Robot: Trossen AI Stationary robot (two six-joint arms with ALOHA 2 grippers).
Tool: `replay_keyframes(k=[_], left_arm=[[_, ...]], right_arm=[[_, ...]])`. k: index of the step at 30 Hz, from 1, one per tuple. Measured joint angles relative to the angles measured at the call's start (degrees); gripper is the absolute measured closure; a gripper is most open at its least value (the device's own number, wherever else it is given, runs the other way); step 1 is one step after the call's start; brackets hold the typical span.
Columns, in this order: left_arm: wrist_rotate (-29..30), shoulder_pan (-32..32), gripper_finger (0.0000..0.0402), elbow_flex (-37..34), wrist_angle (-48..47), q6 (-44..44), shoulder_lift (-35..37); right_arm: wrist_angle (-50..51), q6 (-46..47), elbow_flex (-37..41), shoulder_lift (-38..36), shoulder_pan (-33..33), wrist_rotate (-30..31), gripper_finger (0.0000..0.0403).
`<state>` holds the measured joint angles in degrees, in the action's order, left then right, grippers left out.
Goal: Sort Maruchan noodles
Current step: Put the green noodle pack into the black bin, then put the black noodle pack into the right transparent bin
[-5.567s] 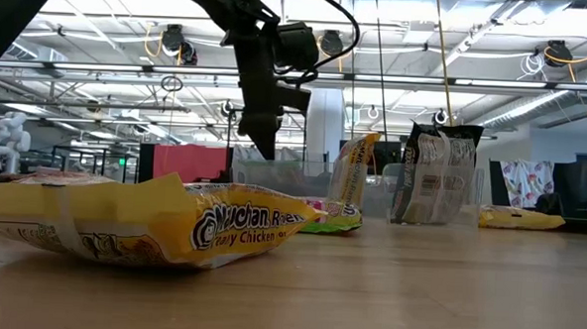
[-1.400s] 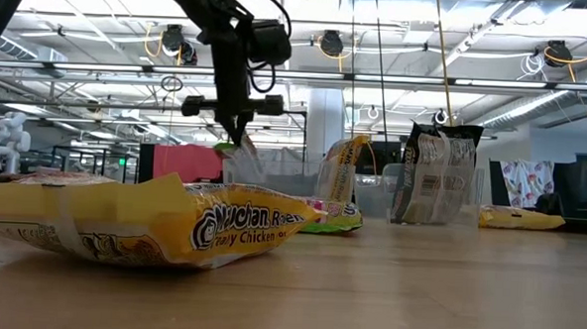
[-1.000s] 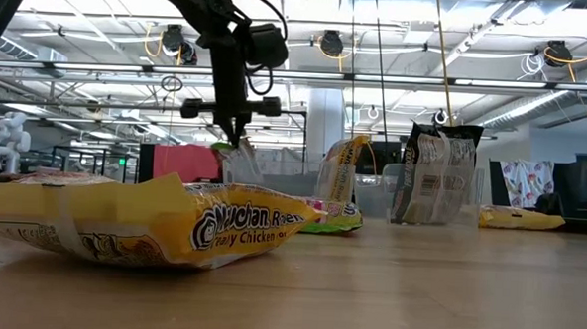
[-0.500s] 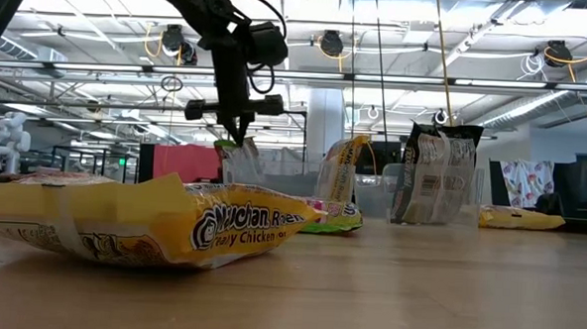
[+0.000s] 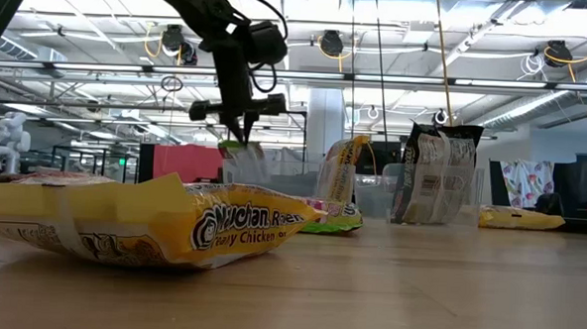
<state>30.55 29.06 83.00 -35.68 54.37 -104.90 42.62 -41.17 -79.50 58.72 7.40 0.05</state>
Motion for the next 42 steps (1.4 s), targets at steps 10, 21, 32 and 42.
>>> replay_keyframes(k=[10, 21, 32, 42], left_arm=[[-1.5, 0.3, 0.0337, 0.0, -0.2, -1.7, 0.0], [-1.6, 0.0, 0.0337, 0.0, 0.4, -12.1, 3.0], [-2.5, -3.6, 0.0337, 0.0, 0.1, -25.4, 15.8], [-10.9, -12.0, 0.0337, 0.0, -7.5, -39.7, 22.6]], right_arm=[[0.1, 0.0, 0.0, 0.0, 0.0, -0.1, 0.0403], [-0.5, 0.0, 0.0, 0.0, 0.0, 0.2, 0.0403], [-1.0, 2.5, 0.0, 0.0, 0.0, 6.0, 0.0403], [5.6, 6.1, 0.0, 0.0, -2.4, 5.9, 0.0403]])
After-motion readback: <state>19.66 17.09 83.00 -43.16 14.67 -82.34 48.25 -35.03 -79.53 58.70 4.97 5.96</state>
